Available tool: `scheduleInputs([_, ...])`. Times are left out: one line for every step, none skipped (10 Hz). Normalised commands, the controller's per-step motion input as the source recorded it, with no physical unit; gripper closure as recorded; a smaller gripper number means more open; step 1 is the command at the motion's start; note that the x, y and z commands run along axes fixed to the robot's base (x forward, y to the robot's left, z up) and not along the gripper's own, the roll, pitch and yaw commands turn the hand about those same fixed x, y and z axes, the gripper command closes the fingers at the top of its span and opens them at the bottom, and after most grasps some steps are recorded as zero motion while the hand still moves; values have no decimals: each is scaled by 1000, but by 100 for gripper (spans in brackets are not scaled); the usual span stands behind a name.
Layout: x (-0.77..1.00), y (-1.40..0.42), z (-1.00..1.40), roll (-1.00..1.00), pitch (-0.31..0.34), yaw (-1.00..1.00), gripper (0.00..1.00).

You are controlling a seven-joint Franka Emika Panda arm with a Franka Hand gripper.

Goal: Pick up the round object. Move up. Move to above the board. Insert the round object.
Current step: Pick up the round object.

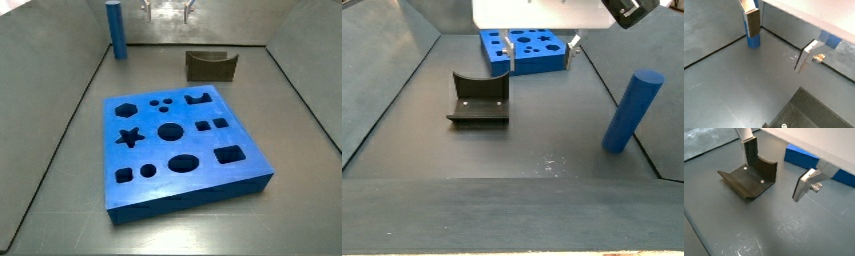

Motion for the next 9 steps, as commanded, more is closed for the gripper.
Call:
scheduleInputs([-863,0,-189,123,-40,-369,0])
scheduleInputs([-954,0,-340,40,-51,-294,0])
scheduleInputs([-1000,-57,-294,103,-89,-114,0])
scheduleInputs([-709,-123,80,26,0,0,0])
scheduleInputs([-514,-31,931,323,-86,-46,0])
scheduleInputs([-386,131,1000,269,-166,0,0])
scheduleInputs([-163,349,1000,166,-83,51,0])
scheduleInputs([-34,671,609,-131,-43,509,0])
scheduleInputs([0,694,329,-340,-149,349,0])
